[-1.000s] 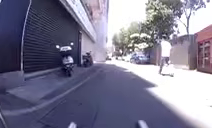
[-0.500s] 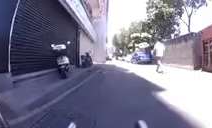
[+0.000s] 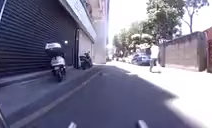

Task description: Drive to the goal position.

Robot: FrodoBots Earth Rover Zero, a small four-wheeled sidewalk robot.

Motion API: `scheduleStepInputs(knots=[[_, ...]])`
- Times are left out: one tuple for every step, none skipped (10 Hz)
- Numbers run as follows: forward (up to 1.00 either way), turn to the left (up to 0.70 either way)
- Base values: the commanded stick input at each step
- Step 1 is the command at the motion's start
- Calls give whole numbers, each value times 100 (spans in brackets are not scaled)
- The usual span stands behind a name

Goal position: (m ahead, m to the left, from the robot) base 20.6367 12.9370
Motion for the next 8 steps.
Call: scheduleStepInputs(knots=[[70,0],[70,0],[70,0],[70,0],[70,0],[70,0],[70,-13],[70,-9]])
